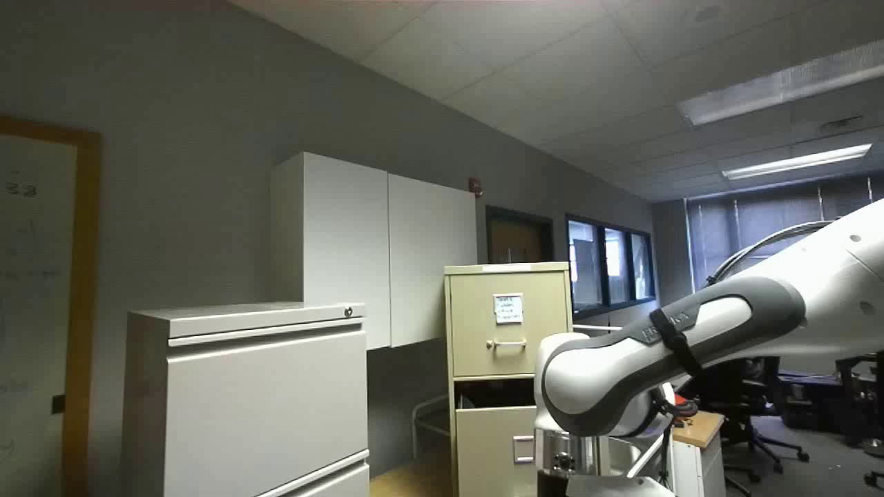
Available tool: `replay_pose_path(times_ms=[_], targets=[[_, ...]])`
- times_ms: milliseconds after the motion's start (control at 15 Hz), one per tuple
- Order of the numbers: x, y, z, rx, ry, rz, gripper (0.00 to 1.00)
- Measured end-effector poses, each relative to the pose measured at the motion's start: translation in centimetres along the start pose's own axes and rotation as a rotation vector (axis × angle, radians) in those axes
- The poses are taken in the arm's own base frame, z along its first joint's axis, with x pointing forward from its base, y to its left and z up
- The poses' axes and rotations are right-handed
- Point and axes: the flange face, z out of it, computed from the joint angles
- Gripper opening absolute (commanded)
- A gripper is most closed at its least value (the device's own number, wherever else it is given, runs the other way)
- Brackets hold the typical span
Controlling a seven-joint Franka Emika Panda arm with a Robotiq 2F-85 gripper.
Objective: Close the drawer
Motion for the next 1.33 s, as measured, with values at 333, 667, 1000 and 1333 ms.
replay_pose_path(times_ms=[333,667,1000,1333], targets=[[0.0,0.0,0.0,0.0,0.0,0.0,1.0],[0.0,0.0,0.0,-0.001,-0.001,0.002,1.0],[0.6,0.6,-0.3,-0.105,0.06,-0.038,1.0],[2.2,-0.5,-0.4,-0.291,0.117,-0.151,0.74]])
